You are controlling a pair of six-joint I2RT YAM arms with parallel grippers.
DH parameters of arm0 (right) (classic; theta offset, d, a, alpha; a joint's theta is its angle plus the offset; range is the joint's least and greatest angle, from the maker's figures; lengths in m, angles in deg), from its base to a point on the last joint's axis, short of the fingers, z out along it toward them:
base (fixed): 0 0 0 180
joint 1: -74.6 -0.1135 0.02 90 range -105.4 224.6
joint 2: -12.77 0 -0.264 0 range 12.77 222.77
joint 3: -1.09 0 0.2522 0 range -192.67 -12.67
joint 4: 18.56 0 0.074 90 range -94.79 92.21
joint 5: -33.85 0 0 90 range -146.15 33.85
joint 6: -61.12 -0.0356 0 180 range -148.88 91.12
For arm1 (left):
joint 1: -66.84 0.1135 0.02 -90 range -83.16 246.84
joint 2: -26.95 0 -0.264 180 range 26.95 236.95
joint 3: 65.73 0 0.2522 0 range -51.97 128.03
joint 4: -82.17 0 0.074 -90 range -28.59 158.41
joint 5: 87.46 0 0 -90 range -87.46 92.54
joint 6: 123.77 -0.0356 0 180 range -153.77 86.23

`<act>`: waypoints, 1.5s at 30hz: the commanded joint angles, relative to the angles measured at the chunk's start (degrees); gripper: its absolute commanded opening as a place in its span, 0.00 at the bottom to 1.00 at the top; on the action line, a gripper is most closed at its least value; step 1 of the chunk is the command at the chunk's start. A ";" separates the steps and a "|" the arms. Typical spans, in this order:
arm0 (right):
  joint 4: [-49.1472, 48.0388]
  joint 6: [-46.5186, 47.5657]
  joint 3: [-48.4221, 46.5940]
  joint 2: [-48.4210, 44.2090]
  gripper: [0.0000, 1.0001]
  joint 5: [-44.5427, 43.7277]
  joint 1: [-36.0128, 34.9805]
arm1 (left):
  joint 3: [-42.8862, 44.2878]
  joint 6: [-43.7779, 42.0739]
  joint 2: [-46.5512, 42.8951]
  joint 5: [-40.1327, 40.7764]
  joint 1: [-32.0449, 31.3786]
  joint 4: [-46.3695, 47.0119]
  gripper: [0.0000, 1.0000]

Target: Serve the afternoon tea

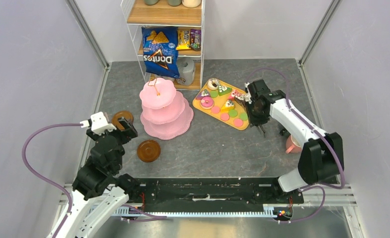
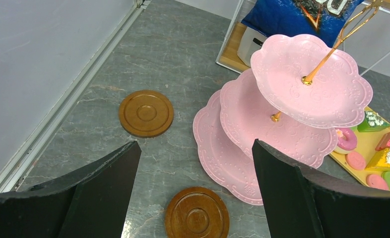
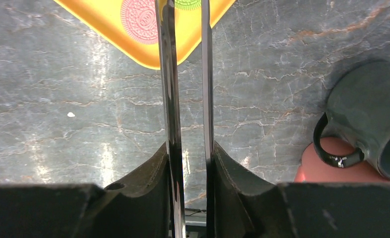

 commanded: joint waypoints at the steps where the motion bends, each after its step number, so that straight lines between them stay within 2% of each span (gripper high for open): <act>1: 1.09 -2.55 -0.92 -5.41 0.21 -1.72 -1.95 | -0.45 0.40 0.28 0.66 0.60 2.35 0.91; 9: 2.45 -6.73 -1.36 -10.48 0.18 -4.59 -11.60 | -0.63 0.53 0.29 1.28 0.86 2.28 0.91; 13: -0.53 -9.23 -0.87 -10.72 0.18 -4.27 -16.69 | -0.73 0.56 0.36 1.54 0.90 2.20 0.91; 24: -9.20 -11.51 -2.83 -2.25 0.18 -4.57 -26.59 | -0.82 0.63 0.63 1.54 0.96 2.15 0.91; 33: -14.91 -10.95 -7.02 5.03 0.18 -2.81 -29.72 | -0.72 0.58 0.89 1.19 1.07 2.34 0.91; 45: -21.28 -10.86 -11.35 14.61 0.17 -0.85 -30.35 | -0.61 0.49 1.67 -0.09 1.99 2.70 0.91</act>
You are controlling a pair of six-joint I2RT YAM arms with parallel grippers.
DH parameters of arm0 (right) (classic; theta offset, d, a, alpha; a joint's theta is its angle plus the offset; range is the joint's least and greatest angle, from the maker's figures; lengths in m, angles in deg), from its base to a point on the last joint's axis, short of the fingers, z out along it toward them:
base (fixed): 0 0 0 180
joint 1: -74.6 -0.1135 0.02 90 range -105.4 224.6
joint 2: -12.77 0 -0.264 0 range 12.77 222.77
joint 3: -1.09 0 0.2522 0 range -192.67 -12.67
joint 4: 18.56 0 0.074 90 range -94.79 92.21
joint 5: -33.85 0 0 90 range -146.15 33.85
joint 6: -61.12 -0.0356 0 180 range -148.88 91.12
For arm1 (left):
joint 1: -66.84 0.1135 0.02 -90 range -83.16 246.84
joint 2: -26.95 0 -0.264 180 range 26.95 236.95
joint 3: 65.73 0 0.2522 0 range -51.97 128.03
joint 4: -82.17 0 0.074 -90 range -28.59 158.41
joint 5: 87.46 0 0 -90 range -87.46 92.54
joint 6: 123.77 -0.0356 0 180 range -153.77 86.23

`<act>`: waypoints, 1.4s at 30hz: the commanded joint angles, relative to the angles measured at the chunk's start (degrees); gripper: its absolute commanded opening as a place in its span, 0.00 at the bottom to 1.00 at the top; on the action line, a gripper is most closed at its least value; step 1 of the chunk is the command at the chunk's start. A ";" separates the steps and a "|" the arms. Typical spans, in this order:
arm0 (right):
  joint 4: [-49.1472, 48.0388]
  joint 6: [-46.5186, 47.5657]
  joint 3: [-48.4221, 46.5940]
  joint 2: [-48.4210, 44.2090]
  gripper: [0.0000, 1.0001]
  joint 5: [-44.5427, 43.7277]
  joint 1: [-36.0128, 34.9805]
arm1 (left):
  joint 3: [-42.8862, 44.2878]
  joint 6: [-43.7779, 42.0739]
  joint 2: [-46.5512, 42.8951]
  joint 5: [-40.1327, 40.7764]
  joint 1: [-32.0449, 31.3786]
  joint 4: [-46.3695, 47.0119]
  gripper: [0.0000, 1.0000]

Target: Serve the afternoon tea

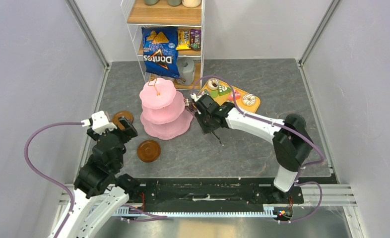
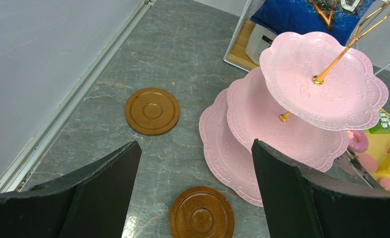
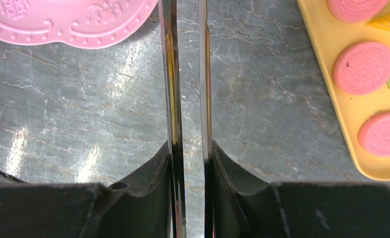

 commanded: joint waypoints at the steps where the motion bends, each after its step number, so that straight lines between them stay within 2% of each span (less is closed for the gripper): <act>1: -4.69 -0.25 -4.19 2.38 0.17 0.71 -0.68 | -0.20 0.45 0.80 -0.22 0.74 2.68 0.91; 28: -14.52 -0.93 -11.05 15.44 0.18 0.02 -2.97 | -0.36 0.65 1.26 -1.61 2.02 2.83 0.90; 31: -14.35 -0.63 -11.37 15.83 0.20 -0.37 -3.07 | -0.37 0.55 1.26 -1.78 2.08 2.81 0.90; 37: -13.55 0.37 -11.11 15.61 0.33 -1.20 -3.24 | -0.29 0.64 1.27 -1.98 2.20 2.83 0.90; 42: -13.27 0.65 -11.37 16.02 0.39 -1.19 -3.23 | -0.35 0.53 1.40 -2.29 2.29 2.80 0.90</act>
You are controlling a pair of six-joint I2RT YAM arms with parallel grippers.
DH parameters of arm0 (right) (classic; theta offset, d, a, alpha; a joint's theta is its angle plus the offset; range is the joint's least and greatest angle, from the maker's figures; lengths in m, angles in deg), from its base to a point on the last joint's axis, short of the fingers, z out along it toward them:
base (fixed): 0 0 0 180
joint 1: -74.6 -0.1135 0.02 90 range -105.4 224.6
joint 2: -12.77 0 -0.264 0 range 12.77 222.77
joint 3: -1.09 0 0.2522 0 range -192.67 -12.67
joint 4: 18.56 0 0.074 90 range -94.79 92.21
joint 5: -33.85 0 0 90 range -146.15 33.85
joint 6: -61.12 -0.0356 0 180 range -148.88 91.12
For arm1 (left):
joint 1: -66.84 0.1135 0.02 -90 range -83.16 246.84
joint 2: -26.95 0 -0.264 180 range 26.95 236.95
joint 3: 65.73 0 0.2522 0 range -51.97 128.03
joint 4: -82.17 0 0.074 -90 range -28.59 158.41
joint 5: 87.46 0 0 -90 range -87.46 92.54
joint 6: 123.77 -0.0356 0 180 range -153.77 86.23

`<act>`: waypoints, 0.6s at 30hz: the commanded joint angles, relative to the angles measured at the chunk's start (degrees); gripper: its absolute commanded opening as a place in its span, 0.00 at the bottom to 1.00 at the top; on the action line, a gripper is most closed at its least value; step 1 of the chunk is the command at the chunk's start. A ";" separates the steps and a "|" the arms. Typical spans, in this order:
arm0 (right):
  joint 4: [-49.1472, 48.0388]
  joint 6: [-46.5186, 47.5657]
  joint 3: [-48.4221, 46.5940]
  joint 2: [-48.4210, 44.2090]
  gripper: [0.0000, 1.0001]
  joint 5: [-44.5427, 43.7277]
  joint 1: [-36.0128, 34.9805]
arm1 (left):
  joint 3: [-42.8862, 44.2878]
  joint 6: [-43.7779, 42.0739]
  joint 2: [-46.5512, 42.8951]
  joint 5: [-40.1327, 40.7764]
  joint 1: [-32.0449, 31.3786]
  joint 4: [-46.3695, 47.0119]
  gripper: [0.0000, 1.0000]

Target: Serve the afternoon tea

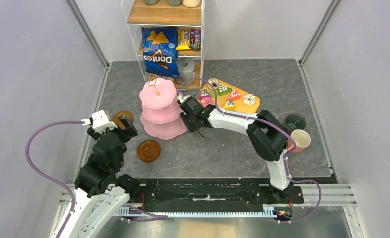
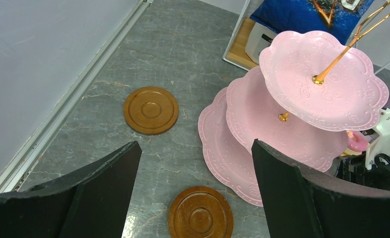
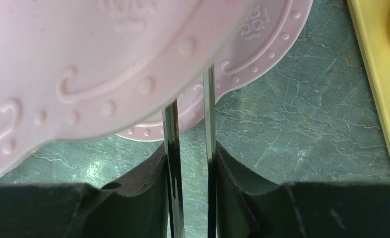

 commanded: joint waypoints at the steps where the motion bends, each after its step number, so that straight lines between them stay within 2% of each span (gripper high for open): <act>1: -1.54 0.92 -2.78 0.15 0.40 -1.27 -0.41 | -0.33 0.58 0.82 -0.40 0.41 2.39 0.90; 18: 0.69 1.00 -1.57 -3.20 0.49 -1.61 -0.76 | -0.38 0.56 0.81 -0.48 0.57 2.26 0.90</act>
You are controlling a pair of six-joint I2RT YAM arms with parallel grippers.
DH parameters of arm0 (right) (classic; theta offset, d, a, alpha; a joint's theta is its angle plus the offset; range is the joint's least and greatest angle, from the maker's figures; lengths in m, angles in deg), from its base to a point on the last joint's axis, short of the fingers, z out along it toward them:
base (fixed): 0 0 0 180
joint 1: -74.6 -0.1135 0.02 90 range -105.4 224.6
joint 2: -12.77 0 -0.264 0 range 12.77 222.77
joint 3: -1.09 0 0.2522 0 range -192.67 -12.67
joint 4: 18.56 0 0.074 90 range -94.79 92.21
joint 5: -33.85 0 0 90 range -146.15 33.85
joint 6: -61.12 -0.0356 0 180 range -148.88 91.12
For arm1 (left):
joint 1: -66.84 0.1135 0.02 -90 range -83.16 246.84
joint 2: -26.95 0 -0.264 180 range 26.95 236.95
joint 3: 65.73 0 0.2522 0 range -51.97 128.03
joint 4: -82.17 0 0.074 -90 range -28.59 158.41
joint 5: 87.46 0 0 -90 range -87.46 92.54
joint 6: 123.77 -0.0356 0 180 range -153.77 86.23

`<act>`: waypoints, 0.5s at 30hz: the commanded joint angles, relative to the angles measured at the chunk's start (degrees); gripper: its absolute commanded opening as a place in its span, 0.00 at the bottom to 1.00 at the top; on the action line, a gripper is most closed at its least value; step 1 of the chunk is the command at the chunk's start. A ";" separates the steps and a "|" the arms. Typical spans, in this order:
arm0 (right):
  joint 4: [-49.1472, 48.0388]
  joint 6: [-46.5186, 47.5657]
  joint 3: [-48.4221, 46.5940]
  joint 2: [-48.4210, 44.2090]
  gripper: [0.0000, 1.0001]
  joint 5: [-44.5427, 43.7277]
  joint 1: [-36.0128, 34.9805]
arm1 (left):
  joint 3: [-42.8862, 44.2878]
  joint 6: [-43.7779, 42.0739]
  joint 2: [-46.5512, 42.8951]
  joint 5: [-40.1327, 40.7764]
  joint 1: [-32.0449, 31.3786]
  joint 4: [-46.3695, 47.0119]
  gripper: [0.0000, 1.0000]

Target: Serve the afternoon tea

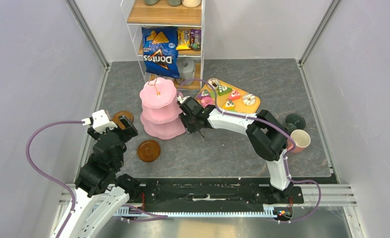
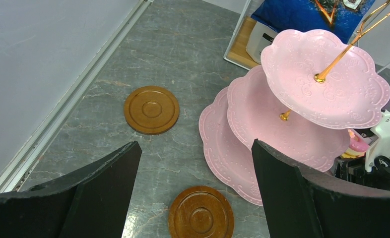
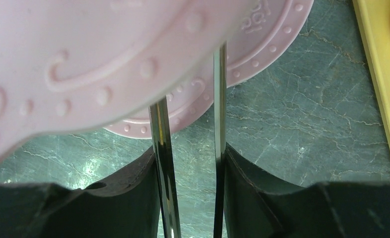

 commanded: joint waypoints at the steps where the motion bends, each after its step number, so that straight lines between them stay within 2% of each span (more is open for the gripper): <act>1: 0.41 0.56 -1.26 -3.81 0.49 -1.76 -0.59 | -0.32 0.56 0.48 -0.42 0.33 2.31 0.90; 15: 3.26 0.49 6.08 -13.18 0.50 -4.80 -0.68 | -0.56 0.65 0.48 -0.36 0.41 2.15 0.90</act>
